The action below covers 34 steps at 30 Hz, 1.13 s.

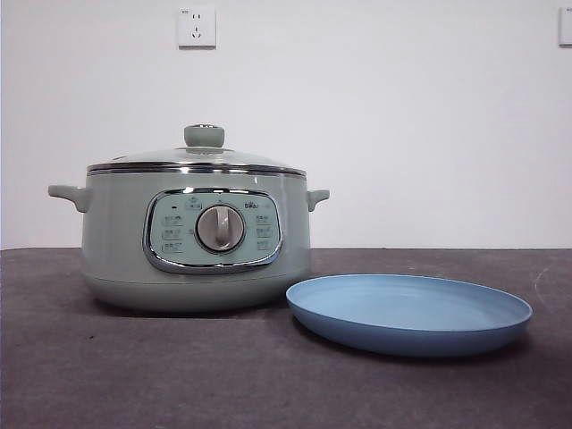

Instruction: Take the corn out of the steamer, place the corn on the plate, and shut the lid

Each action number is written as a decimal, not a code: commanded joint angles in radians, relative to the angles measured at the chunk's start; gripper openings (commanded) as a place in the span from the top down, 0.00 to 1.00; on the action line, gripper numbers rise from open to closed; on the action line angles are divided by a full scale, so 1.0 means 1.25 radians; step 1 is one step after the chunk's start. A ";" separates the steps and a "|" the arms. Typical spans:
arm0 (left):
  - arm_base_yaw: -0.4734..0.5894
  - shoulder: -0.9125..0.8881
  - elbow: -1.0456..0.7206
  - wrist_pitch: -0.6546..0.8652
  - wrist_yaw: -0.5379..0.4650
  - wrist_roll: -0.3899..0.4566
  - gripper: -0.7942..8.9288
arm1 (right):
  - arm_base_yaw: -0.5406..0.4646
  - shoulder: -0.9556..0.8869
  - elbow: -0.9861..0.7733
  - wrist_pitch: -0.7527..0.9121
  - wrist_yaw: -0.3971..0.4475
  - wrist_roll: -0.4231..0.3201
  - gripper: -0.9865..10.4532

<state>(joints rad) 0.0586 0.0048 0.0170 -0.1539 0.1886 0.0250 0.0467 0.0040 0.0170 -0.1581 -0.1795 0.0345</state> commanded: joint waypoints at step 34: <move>0.002 0.141 0.384 -0.160 0.258 -0.276 0.93 | 0.002 0.316 0.402 -0.101 -0.292 0.161 0.92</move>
<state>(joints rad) 0.0586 0.1730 0.4858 -0.3531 0.5003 -0.3470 0.0471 0.3660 0.4942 -0.2749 -0.4976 0.2798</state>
